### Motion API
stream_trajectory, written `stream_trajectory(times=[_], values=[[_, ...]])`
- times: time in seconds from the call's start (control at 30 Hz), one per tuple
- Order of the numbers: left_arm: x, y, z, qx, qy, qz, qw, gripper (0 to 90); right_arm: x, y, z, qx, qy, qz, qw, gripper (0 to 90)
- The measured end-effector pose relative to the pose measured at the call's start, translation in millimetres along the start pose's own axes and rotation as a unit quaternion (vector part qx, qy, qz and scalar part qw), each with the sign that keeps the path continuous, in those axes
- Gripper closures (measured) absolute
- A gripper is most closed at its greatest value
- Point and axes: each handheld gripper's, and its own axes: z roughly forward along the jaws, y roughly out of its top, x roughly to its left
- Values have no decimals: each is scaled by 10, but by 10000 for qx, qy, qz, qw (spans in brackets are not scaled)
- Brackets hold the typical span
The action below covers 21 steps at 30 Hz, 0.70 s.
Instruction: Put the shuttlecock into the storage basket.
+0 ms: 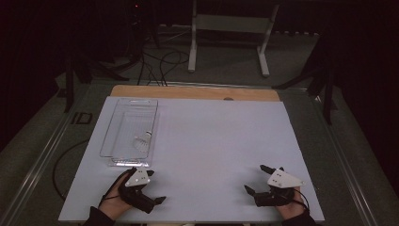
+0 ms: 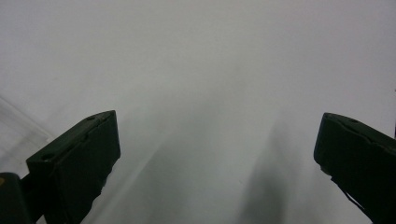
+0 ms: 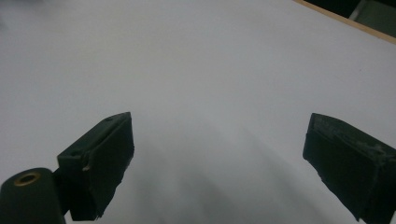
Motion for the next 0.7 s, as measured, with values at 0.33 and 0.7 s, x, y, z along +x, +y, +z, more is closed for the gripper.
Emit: stream_trajectory(times=[0.33,0.7], values=[[11,-18,-39,-166,-24,-21,9999,13,3,-4,11,8,32,-2,10000,86],[44,-34,-74,-304,81,-279,9991,13,-3,-8,12,12,37,0,10000,86]])
